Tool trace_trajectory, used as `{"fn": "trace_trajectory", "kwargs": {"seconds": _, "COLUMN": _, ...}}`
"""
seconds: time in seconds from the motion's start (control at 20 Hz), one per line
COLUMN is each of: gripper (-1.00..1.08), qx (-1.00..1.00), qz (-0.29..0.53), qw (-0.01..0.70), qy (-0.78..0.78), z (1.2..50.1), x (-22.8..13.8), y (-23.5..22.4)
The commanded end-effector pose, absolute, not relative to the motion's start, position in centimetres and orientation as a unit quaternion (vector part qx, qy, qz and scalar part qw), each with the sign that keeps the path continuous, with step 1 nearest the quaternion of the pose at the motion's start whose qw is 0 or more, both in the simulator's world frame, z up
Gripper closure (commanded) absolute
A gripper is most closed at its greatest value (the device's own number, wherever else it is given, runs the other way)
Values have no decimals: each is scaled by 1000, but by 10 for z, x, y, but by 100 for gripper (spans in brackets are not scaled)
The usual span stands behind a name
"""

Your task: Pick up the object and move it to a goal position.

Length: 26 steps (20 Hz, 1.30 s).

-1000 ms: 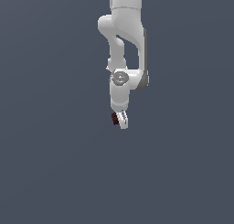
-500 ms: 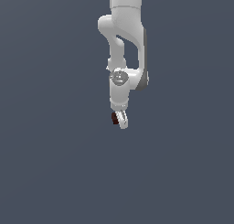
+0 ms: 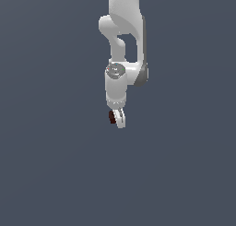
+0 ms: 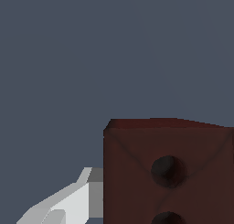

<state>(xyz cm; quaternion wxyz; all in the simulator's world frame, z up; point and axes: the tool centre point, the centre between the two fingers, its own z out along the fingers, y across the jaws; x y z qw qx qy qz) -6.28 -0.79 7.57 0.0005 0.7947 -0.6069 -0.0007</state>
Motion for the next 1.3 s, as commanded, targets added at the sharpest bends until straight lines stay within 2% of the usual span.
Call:
{"fn": "trace_trajectory", "kwargs": {"seconds": 0.0, "gripper": 108, "qx": 795, "qz": 0, "qw": 0, "qy": -607, "z": 96, "x": -56, "y": -16}}
{"fn": "trace_trajectory", "kwargs": {"seconds": 1.25, "gripper": 108, "qx": 795, "qz": 0, "qw": 1, "qy": -607, "z": 320, "x": 22, "y": -108}}
